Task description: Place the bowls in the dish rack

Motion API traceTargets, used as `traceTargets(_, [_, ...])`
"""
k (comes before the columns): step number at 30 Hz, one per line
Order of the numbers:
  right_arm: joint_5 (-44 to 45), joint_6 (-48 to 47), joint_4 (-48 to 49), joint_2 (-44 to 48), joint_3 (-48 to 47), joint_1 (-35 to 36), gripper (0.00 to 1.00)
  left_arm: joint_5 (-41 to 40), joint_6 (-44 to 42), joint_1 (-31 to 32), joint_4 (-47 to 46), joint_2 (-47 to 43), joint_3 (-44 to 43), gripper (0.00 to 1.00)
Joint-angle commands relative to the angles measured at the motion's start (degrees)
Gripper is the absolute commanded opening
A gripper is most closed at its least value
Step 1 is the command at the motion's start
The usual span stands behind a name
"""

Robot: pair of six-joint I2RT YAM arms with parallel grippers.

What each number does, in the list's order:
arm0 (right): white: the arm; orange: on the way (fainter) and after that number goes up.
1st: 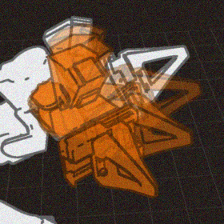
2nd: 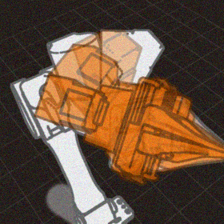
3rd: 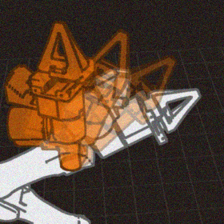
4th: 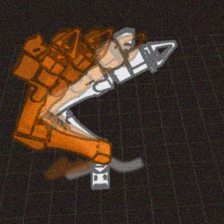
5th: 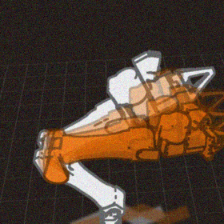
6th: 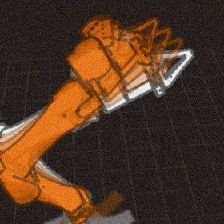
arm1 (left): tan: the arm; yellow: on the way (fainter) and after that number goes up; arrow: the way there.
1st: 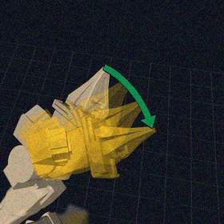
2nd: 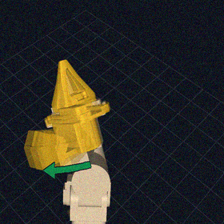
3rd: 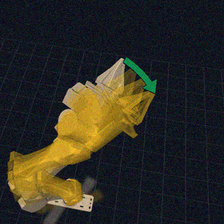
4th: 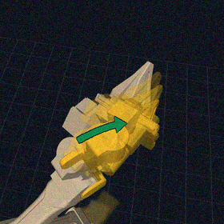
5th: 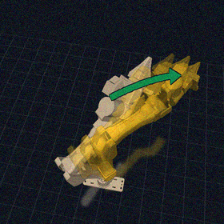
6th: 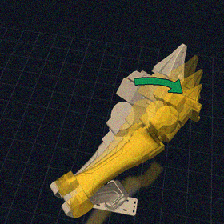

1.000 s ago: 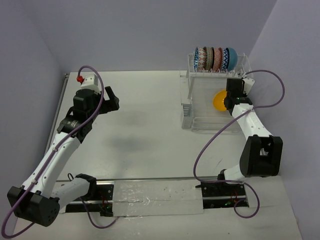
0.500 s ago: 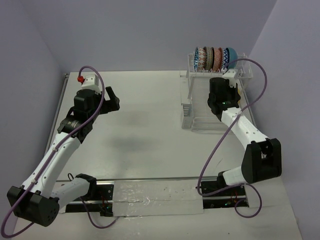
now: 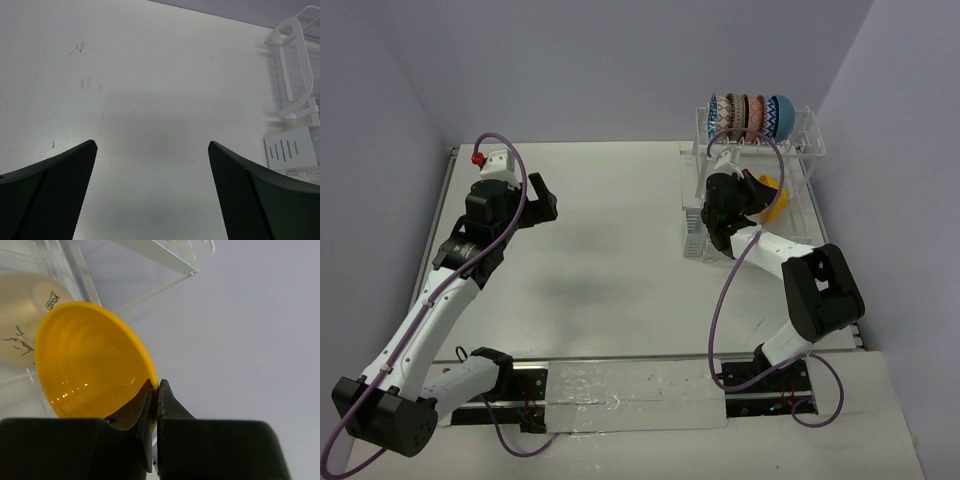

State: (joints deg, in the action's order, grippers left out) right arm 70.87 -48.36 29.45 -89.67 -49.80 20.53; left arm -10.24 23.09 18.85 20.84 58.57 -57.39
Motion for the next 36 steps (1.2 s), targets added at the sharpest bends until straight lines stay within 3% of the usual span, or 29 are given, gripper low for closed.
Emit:
traceTargets(1, [1.29,-7.36,8.78,-1.3,0.58,1.17,0.0,-0.92,-1.38,0.31,-1.77,-1.09,0.26,0.99])
traceTargets(15, [-3.2,0.28,-5.19,-3.93,0.06,2.93,0.0,-1.45,-1.65,0.4,-1.86,-1.17,0.26,0.99])
traceTargets(32, [-1.79,1.07,-7.04,-9.47,-1.61,5.39,0.0,-1.8,-1.91,0.4,-1.86,-1.52,0.34,0.99])
traceTargets(36, [-2.66,4.67,-14.21,-10.61,-3.19,7.23,0.11,-1.8,-2.0,0.4,-1.86,-1.7,0.43,0.99])
